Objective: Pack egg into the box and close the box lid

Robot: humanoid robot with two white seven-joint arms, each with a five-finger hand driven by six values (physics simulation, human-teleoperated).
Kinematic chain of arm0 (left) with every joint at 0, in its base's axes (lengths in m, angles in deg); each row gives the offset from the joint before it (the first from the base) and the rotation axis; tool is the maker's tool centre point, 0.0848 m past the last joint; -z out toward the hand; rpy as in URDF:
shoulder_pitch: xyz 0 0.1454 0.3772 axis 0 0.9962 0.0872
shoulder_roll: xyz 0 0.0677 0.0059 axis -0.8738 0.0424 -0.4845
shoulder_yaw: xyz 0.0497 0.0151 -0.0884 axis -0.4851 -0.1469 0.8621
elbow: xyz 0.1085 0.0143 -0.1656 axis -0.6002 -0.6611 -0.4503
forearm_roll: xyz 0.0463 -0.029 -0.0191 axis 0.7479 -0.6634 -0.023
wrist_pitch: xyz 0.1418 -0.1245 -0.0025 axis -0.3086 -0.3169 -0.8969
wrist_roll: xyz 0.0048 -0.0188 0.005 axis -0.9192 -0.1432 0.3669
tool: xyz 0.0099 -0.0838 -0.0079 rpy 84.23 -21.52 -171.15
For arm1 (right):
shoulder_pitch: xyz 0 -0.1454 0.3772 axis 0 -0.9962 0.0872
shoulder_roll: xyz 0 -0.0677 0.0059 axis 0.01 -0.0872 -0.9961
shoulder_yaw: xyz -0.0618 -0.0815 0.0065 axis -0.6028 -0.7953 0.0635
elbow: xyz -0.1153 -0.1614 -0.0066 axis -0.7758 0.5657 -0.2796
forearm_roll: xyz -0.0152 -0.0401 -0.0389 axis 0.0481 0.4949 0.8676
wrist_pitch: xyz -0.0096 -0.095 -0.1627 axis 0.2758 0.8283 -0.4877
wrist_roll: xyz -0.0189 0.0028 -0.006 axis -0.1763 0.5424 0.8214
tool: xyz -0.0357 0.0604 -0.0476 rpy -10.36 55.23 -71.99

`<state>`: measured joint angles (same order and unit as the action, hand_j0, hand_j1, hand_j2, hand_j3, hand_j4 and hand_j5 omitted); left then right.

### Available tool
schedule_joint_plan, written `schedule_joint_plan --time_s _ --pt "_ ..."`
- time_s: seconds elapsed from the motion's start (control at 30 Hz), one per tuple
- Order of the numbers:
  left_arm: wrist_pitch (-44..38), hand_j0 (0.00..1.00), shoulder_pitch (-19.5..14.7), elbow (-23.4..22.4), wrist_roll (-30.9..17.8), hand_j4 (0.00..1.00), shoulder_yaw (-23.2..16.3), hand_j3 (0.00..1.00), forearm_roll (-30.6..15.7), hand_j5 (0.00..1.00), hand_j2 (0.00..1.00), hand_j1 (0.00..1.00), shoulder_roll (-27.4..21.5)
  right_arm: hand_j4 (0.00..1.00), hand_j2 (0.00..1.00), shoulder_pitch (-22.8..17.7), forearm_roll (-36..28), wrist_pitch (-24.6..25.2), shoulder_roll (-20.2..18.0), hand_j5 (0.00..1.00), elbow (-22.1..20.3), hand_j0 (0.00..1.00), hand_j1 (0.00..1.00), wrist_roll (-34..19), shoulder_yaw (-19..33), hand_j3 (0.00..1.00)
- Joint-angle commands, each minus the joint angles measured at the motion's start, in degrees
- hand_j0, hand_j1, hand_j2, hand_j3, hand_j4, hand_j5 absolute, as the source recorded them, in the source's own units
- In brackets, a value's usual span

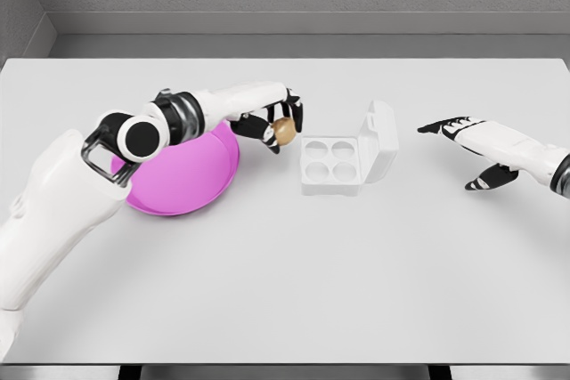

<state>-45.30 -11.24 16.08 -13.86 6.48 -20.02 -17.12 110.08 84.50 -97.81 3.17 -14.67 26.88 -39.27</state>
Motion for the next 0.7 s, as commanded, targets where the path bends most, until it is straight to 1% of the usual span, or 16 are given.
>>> schedule_joint_plan --time_s 0.0,0.13,0.3,0.4,0.67 --pt "0.0 0.36 0.0 -0.3 0.0 0.36 -0.1 0.36 -0.1 0.36 0.36 0.36 0.6 1.00 1.00 0.0 -0.2 0.1 -0.1 1.00 0.0 1.00 1.00 0.0 0.1 1.00" --pt "0.1 0.36 -0.2 -1.4 0.0 0.36 -0.2 0.36 -0.1 0.36 0.36 0.36 1.8 1.00 1.00 0.0 -0.3 0.1 -0.1 1.00 -0.1 1.00 1.00 0.0 0.1 1.00" --pt "0.1 0.36 -0.2 -2.3 0.0 0.36 -0.2 0.36 1.1 0.36 0.36 0.36 3.4 1.00 1.00 0.1 -0.3 0.1 -0.2 1.00 -0.1 1.00 1.00 0.0 0.1 1.00" --pt "0.1 0.36 -0.5 -3.8 0.0 0.36 -0.9 0.36 1.1 0.36 0.36 0.36 4.1 1.00 1.00 0.1 -0.3 0.1 -0.2 1.00 -0.1 1.00 1.00 0.1 0.1 1.00" --pt "0.1 0.36 -1.1 -5.0 0.0 0.36 -2.2 0.36 1.2 0.36 0.36 0.36 6.3 1.00 1.00 0.1 -0.3 0.1 -0.2 1.00 0.0 1.00 1.00 0.0 0.1 1.00"
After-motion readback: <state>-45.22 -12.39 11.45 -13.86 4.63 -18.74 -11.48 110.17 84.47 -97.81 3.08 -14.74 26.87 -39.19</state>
